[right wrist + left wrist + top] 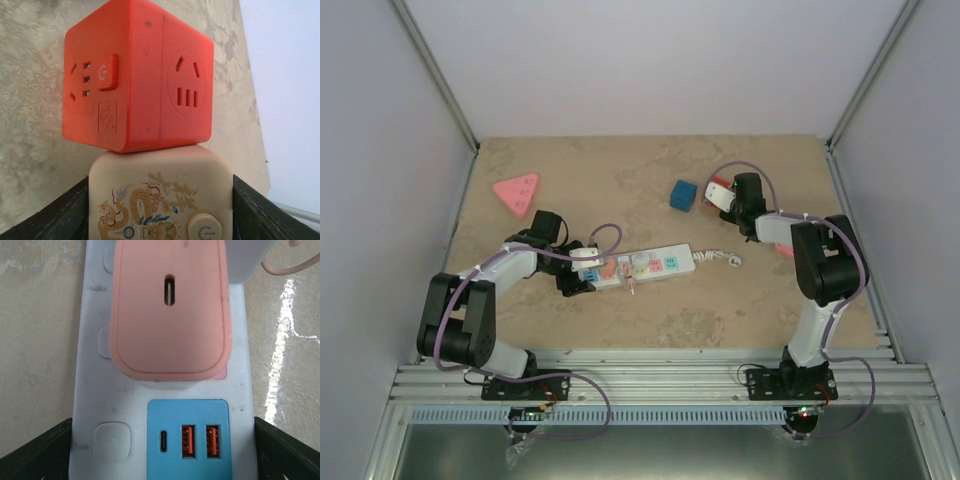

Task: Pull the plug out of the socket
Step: Place the plug at the center of the board.

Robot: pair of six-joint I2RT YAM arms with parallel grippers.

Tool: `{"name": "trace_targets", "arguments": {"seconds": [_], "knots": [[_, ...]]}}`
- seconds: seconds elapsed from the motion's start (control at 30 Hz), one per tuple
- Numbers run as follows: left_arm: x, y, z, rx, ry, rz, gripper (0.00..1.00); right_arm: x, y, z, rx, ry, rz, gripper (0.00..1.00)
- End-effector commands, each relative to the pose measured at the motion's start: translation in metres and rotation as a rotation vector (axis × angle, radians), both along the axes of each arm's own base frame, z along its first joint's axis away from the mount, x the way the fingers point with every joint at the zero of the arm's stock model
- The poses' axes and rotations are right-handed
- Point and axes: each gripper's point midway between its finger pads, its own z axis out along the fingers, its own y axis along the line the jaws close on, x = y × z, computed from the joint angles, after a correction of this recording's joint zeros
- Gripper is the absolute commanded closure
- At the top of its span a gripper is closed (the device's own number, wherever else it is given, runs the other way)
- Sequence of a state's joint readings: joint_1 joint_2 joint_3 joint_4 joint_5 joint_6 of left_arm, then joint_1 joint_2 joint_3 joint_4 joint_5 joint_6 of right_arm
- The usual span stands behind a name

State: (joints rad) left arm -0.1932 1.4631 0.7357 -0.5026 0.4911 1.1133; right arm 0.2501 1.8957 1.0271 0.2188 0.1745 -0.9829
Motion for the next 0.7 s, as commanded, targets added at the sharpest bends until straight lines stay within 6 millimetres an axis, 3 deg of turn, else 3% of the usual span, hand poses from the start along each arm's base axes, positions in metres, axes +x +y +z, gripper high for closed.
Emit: {"name": "trace_targets", "arguments": {"seconds": [0.0, 0.23, 0.53, 0.67], "knots": [[0.009, -0.007, 0.017, -0.062, -0.050, -0.010, 1.00, 0.016, 0.003, 0.006, -0.045, -0.090, -0.023, 0.74], [0.009, -0.008, 0.017, -0.064, -0.054, -0.011, 1.00, 0.013, -0.014, -0.006, -0.116, -0.126, -0.064, 0.70], [0.009, -0.008, 0.019, -0.066, -0.060, -0.011, 1.00, -0.001, 0.000, -0.007, -0.018, -0.039, -0.011, 0.32], [0.010, -0.008, 0.020, -0.066, -0.063, -0.010, 1.00, -0.005, 0.004, -0.010, 0.005, -0.004, 0.001, 0.20]]}}
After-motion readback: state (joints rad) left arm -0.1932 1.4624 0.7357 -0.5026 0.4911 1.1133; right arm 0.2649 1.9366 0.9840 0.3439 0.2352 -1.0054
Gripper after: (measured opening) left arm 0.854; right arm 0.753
